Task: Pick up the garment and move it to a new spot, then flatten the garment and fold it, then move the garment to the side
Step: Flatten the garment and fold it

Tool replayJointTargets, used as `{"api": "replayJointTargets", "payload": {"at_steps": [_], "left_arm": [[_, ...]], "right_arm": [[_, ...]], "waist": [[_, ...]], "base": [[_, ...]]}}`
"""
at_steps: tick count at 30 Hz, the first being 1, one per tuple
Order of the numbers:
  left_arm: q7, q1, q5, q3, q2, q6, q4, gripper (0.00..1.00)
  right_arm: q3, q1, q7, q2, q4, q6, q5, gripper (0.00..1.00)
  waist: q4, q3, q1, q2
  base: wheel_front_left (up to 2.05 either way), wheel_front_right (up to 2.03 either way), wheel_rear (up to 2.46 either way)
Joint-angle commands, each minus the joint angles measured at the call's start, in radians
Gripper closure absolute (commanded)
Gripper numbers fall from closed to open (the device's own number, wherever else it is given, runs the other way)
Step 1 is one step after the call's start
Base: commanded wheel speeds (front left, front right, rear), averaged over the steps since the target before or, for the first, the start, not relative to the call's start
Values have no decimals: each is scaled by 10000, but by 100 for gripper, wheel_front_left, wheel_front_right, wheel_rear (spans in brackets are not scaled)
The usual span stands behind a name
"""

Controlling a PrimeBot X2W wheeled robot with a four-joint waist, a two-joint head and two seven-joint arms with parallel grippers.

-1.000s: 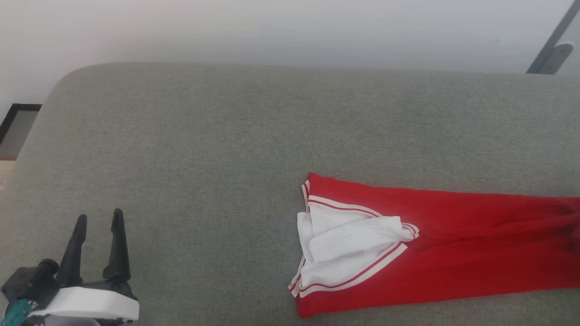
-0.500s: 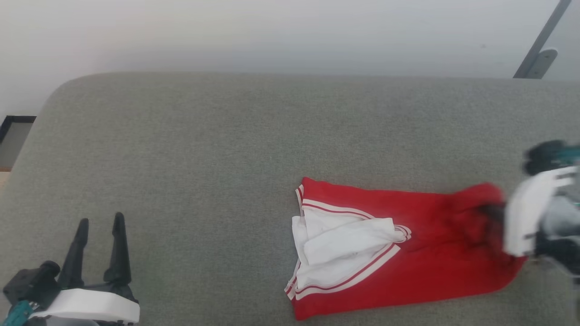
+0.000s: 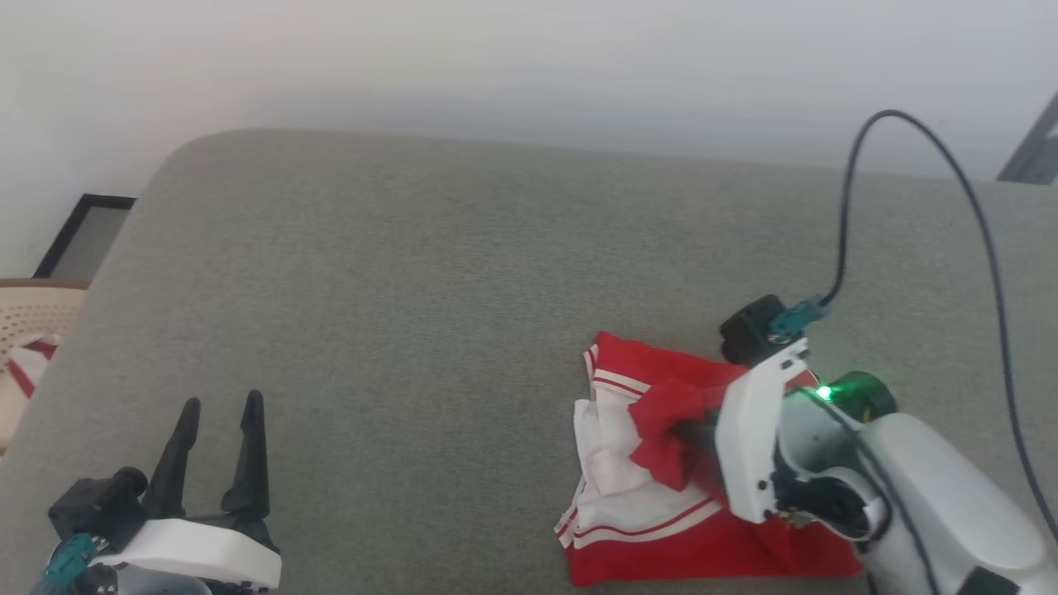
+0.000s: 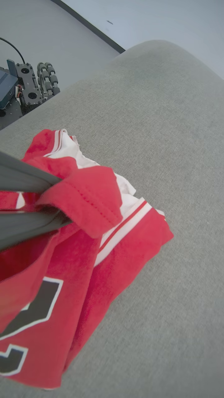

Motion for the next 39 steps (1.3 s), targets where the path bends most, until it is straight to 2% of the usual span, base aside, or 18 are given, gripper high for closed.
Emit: {"api": "replayJointTargets", "payload": {"at_steps": [1,5,6,8,9,13,21,31,39], "left_arm": [[-37,-148,-58,-61,11,-28,50,0],[-37,-206,-100,-141,17,-28,96,0],[-37,-214,-103,-160,9,-26,103,0],[-37,-234,-114,-159,-3,-26,113,0],[-37,-241,-130,-152,-15,-26,110,0],[-37,-170,-184,-65,-30,-27,34,0],[-37,98,-242,234,30,-27,-160,0],[-38,340,-211,473,130,-27,-314,0],[-38,568,-93,699,216,-27,-342,0]], "right_arm": [[272,-215,-203,243,293,-3,-107,100],[770,-563,-642,511,1018,-3,-420,100],[893,-635,-761,576,1227,-3,-518,90],[1068,-793,-975,684,1585,-3,-600,56],[1125,-896,-1121,713,1732,-3,-645,0],[1356,-1154,-1513,778,2013,-3,-479,0],[1118,-1503,-2466,209,1484,-3,-342,0],[-494,-790,-4695,-718,1188,-3,-1346,0],[-1956,325,-6786,-810,1765,-4,-2451,0]], "waist": [[215,-69,0,-1],[424,-123,0,-1],[461,-126,0,-1],[510,-139,0,-1],[526,-144,0,-1],[476,-161,0,-1],[-90,-249,0,-1],[-993,-385,0,-1],[-1653,-510,0,-1]], "base": [[0,0,0],[0,0,0],[0,0,0],[0,0,0],[0,0,0],[0,0,0],[0,0,0],[0,0,0],[0,0,0]]}}
